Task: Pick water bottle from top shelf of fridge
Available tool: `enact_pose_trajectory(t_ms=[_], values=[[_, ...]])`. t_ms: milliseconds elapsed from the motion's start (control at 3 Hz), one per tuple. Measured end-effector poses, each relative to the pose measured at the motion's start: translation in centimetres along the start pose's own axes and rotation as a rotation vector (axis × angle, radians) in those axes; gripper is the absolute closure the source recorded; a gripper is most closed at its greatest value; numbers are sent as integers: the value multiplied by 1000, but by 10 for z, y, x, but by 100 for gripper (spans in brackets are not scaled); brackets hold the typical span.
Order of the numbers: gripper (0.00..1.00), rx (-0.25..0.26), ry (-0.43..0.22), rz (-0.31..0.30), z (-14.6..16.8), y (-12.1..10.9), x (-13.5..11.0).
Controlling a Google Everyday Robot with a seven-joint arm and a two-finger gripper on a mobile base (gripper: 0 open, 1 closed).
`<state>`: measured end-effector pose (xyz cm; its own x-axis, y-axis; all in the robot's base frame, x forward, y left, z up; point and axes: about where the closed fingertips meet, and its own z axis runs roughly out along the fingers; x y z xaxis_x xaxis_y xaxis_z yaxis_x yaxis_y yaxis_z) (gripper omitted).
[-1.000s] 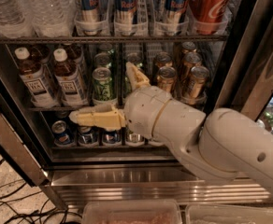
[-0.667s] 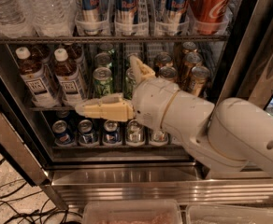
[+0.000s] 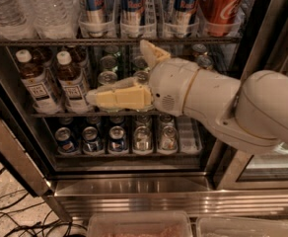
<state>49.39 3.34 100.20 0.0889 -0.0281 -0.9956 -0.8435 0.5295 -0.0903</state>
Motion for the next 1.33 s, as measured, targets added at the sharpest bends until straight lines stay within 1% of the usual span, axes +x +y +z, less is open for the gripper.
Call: enact_pose_trajectory(t_ms=[333,667,1000,1333], values=[[0,-5,13,-21,5,-1,-13],[0,35,22,-23,14,3,-22],[0,118,33,-17,23,5,-26],[0,195,17,13,35,-2,-27]])
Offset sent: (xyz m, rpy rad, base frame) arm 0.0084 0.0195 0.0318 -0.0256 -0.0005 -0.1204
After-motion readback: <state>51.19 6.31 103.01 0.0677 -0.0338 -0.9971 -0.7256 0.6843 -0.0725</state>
